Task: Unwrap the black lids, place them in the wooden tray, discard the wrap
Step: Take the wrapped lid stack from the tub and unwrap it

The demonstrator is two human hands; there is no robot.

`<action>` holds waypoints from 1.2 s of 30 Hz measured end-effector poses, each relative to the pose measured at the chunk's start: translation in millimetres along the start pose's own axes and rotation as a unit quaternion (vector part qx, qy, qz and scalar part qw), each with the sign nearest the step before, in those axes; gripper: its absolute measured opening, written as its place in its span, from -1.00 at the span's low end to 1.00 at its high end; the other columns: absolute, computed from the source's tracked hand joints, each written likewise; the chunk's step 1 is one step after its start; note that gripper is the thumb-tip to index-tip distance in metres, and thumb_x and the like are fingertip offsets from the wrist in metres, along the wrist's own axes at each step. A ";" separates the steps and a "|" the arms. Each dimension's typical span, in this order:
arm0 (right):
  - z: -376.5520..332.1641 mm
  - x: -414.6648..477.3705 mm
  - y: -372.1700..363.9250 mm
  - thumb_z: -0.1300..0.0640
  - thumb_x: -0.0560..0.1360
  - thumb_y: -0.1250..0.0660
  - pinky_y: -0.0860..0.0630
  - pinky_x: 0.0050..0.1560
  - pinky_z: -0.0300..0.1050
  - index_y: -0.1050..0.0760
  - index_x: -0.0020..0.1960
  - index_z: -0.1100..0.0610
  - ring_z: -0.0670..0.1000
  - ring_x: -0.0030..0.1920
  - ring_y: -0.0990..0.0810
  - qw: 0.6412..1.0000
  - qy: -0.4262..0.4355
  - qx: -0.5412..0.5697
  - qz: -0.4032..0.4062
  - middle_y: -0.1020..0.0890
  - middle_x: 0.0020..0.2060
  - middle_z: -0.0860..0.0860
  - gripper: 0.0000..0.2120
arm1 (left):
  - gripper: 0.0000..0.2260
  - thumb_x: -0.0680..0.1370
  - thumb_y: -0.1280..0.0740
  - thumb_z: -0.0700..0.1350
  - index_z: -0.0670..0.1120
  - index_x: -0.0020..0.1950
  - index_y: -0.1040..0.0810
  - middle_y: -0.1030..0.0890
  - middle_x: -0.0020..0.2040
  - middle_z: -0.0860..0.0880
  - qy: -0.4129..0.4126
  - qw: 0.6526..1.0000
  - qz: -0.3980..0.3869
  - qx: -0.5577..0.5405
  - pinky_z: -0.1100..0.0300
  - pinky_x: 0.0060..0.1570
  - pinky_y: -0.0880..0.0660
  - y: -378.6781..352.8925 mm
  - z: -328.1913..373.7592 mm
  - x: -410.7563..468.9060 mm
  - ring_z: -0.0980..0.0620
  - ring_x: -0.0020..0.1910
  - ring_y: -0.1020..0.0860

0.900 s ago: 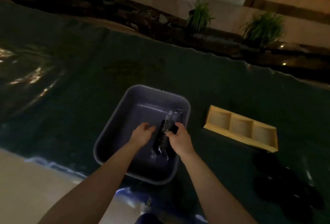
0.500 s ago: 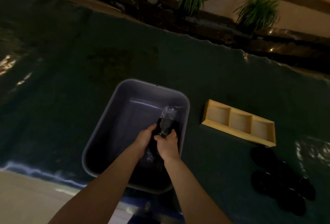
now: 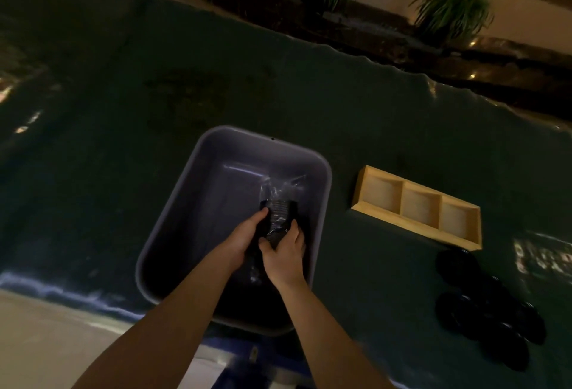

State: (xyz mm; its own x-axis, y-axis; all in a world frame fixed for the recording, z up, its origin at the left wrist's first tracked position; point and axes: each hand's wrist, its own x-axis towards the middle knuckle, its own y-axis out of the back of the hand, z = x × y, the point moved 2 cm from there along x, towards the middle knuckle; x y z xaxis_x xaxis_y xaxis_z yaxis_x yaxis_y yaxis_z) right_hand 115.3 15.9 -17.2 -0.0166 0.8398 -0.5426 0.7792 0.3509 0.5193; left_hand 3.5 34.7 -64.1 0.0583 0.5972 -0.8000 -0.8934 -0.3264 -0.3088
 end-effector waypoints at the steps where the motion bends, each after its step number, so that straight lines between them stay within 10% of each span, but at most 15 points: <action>1: 0.7 -0.5 -0.2 0.01 0.58 -0.41 -0.07 0.61 0.11 0.09 0.67 0.19 0.21 0.64 -0.05 1.000 0.004 0.001 0.000 -0.06 0.64 0.19 -0.11 | -0.56 0.61 -0.31 0.17 -0.14 0.27 -0.67 -0.72 0.18 -0.16 -0.012 1.000 -0.007 -0.002 -0.04 0.42 -0.43 0.5 1.4 -2.1 -0.12 0.24 -0.64; 9: -5.0 -2.2 9.5 -0.02 0.41 -0.59 -0.30 0.54 0.13 -0.10 0.63 0.19 0.17 0.55 -0.33 0.991 0.046 0.118 0.041 -0.35 0.53 0.17 -0.01 | -0.59 0.72 -0.11 0.09 -0.13 0.22 -0.65 -0.74 0.08 -0.14 -0.121 0.991 0.050 0.039 0.05 0.02 -0.53 5.1 28.7 -32.7 -0.10 0.09 -0.65; 14: -22.6 -16.3 35.8 -0.20 0.25 -0.60 -0.58 0.24 -0.19 -0.31 0.43 -0.13 -0.24 0.23 -0.59 0.964 0.113 0.239 0.038 -0.58 0.31 -0.10 -0.16 | -0.80 0.66 -0.26 -0.29 -0.10 0.13 -0.66 -0.73 -0.10 -0.07 -0.261 0.964 0.017 0.035 0.22 -0.23 -0.61 -4.0 50.4 -70.3 0.00 -0.15 -0.68; 17: -25.5 -27.4 63.5 -0.28 0.21 -0.63 -0.56 0.33 -0.02 -0.31 0.47 -0.20 -0.19 0.27 -0.60 0.950 0.121 0.286 0.027 -0.60 0.30 -0.18 -0.08 | -0.81 0.60 -0.38 -0.27 -0.05 0.11 -0.70 -0.72 -0.16 -0.04 -0.312 0.949 -0.024 0.033 0.27 -0.30 -0.55 -21.8 61.4 -93.1 0.09 -0.24 -0.65; 24: 3.5 -62.7 150.0 -0.22 0.11 -0.73 -0.69 0.05 -0.07 -0.39 0.40 -0.28 -0.04 0.20 -0.71 0.898 0.091 0.430 -0.004 -0.69 0.23 -0.11 -0.06 | -0.48 0.35 -0.62 0.04 0.08 0.28 -0.60 -0.72 0.03 -0.03 -0.298 0.949 -0.038 0.093 0.17 -0.01 -0.58 -99.6 58.3 -128.0 -0.01 0.07 -0.69; 30: 57.6 -78.4 202.6 0.04 0.36 -0.59 -0.64 0.14 0.06 -0.46 0.45 0.07 0.21 0.28 -0.65 0.820 0.059 0.561 -0.097 -0.65 0.30 0.18 -0.30 | -0.27 0.34 -0.62 0.17 -0.10 0.42 -0.53 -0.67 0.29 -0.15 -0.117 0.967 -0.209 0.091 -0.01 0.24 -0.51 -175.6 11.5 -129.5 -0.12 0.28 -0.64; 36: 120.7 -73.3 239.4 -0.02 0.38 -0.55 -0.39 0.46 0.33 -0.50 0.46 0.12 0.29 0.40 -0.54 0.801 0.051 0.583 -0.130 -0.58 0.38 0.26 -0.32 | -0.17 0.22 -0.70 0.11 0.02 0.43 -0.49 -0.70 0.24 -0.11 -0.116 0.976 -0.156 0.095 -0.17 0.33 -0.51 -238.6 -38.9 -118.2 -0.14 0.22 -0.67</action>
State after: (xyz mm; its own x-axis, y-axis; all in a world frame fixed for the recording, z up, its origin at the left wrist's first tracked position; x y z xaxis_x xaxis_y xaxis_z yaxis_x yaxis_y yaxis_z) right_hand 378.8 -11.6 67.2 -0.2776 0.8518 -0.4442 0.7954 -0.0556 -0.6036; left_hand 227.1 13.5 84.1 0.2572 0.8034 -0.5371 -0.9160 0.0257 -0.4004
